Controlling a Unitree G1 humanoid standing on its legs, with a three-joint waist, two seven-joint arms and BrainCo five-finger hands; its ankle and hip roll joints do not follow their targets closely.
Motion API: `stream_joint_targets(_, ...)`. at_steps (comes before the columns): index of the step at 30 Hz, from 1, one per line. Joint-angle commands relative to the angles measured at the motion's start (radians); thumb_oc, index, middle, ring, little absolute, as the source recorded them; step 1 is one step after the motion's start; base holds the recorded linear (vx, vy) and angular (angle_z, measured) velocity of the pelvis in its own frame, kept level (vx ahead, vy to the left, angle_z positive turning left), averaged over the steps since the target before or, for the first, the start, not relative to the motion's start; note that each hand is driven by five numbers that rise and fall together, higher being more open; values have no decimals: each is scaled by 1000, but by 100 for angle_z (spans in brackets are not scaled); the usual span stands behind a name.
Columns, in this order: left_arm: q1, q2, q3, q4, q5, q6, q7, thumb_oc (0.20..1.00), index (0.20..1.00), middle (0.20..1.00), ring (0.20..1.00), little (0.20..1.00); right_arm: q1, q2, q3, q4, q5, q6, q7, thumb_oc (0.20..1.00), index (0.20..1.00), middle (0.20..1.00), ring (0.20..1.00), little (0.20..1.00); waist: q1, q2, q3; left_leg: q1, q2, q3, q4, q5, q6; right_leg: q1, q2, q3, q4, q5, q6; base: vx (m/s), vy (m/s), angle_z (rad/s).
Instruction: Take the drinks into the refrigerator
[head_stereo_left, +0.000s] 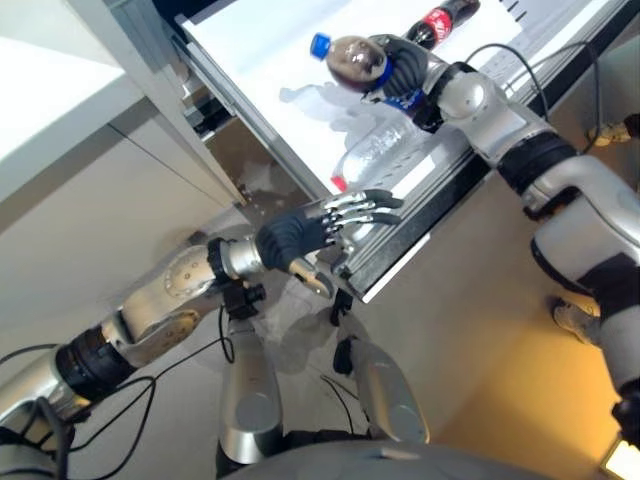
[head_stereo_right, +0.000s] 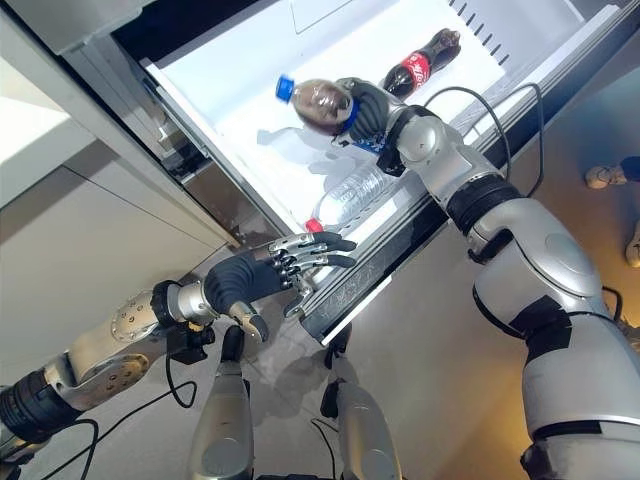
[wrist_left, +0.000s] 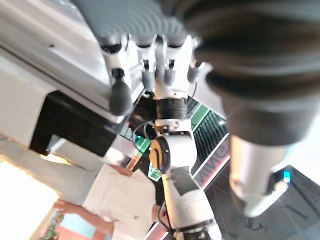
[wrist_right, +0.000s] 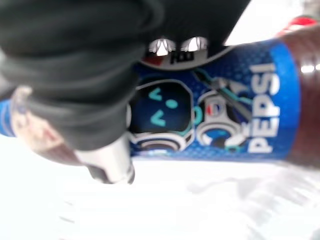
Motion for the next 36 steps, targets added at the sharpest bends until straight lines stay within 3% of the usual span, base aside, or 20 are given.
stream_joint_targets(1, 132, 51, 62, -117, 42, -1, -2, 1000, 1000, 1000, 1000, 1000, -218, -126, 154, -60, -383, -43, -76, 200, 200, 200, 200, 200, 23, -5, 31, 52, -78, 4, -130, 56, 129, 37, 61, -2, 173, -148, 55, 0, 0, 0)
stream_joint_targets(2, 132, 49, 64, -118, 42, 0, -2, 1000, 1000, 1000, 1000, 1000, -219, -127, 155, -60, -387, -43, -78, 200, 200, 200, 200, 200, 21, -3, 31, 51, -79, 3, -131, 57, 129, 37, 61, -3, 173, -148, 55, 0, 0, 0)
stream_joint_targets(7, 141, 52, 74, -116, 39, -1, 0, 1000, 1000, 1000, 1000, 1000, -244, -149, 283, -71, -708, -28, -50, 200, 200, 200, 200, 200, 36, -8, 31, 47, -85, -10, -146, 62, 130, 39, 58, -18, 159, -146, 57, -1, -2, 1)
stream_joint_targets(18, 120, 10, 63, -105, 49, 2, 15, 1000, 1000, 1000, 1000, 1000, -219, -81, 283, 90, -842, -3, -64, 200, 200, 200, 200, 200, 50, -14, 31, 40, -86, -16, -170, 74, 131, 35, 58, -29, 142, -139, 60, -8, -2, 5)
stream_joint_targets(25, 101, -30, 53, -96, 56, -6, 21, 1000, 1000, 1000, 1000, 1000, -196, -24, 267, 180, -882, 9, -86, 200, 200, 200, 200, 200, 57, 5, 31, 43, -84, -14, -178, 76, 132, 32, 57, -29, 137, -136, 60, 0, 0, 0)
stream_joint_targets(26, 97, -33, 52, -94, 54, -8, 22, 1000, 1000, 1000, 1000, 1000, -192, -20, 264, 187, -882, 9, -87, 404, 404, 404, 404, 404, 58, 7, 31, 45, -84, -15, -180, 76, 132, 33, 58, -30, 136, -137, 60, 0, 0, 0)
stream_joint_targets(27, 94, -36, 46, -91, 54, -9, 22, 1000, 1000, 1000, 1000, 1000, -191, -17, 262, 195, -884, 13, -91, 765, 765, 765, 765, 765, 59, 9, 31, 46, -84, -15, -180, 76, 133, 34, 57, -31, 135, -136, 60, 0, 0, 0)
stream_joint_targets(28, 91, -38, 44, -91, 55, -8, 21, 1000, 1000, 1000, 1000, 1000, -188, -15, 256, 206, -881, 14, -90, 1000, 1000, 1000, 1000, 1000, 60, 12, 31, 47, -84, -15, -181, 76, 132, 34, 57, -32, 135, -137, 60, 0, 0, 0)
stream_joint_targets(36, 79, -47, 39, -85, 51, -9, 12, 1000, 1000, 1000, 1000, 1000, -185, -14, 238, 230, -851, 16, -96, 1000, 1000, 1000, 1000, 1000, 66, 18, 31, 63, -85, -12, -184, 73, 133, 45, 52, -35, 136, -139, 60, 0, 0, 0)
